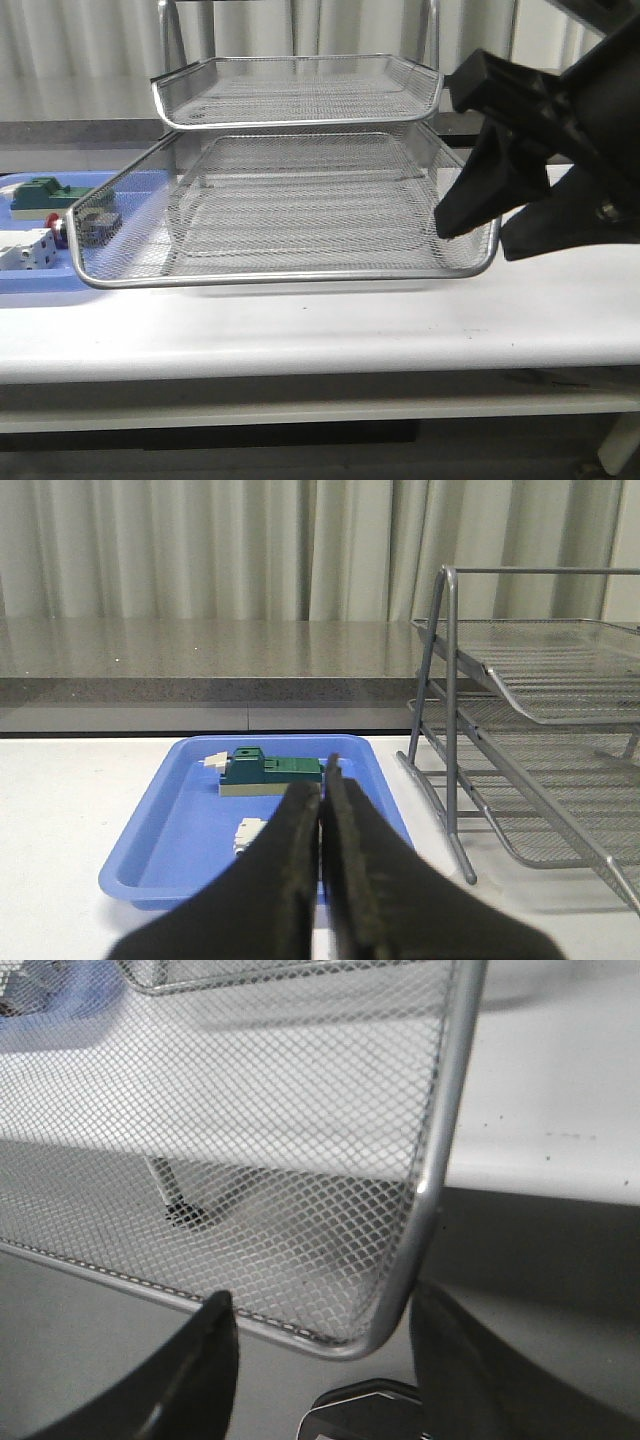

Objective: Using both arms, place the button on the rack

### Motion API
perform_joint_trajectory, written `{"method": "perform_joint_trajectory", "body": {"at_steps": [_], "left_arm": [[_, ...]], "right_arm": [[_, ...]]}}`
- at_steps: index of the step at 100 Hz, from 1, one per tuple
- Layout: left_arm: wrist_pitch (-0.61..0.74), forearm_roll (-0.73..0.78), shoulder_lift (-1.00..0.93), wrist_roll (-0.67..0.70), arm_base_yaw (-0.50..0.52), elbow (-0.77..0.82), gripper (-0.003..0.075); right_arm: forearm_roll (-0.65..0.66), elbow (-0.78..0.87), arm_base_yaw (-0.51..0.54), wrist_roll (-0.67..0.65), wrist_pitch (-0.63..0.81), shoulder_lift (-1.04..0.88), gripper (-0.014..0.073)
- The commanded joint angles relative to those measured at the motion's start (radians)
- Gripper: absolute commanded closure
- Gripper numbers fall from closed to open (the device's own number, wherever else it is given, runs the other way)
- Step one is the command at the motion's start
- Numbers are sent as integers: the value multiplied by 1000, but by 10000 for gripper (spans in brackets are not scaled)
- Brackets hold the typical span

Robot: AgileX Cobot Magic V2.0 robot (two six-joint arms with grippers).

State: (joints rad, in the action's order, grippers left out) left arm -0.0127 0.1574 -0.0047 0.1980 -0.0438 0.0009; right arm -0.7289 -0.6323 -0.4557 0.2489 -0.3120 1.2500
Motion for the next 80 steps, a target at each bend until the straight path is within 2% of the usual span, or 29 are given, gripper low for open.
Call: {"method": "perform_joint_trajectory", "body": {"at_steps": [1,21,56,80], "left_arm": [[76,-1,-34,8,3,46,716],[76,-1,-34,8,3,46,716],[76,-1,-34,8,3,46,716],[76,-1,-34,8,3,46,716]], "right_arm": [[29,-24,-3,13,43,-53,188],[103,-26,33,12,7,-89,188],[285,-27,244,12,-125,-193,190],[337,-50,315,9,-190,-317,191]]}}
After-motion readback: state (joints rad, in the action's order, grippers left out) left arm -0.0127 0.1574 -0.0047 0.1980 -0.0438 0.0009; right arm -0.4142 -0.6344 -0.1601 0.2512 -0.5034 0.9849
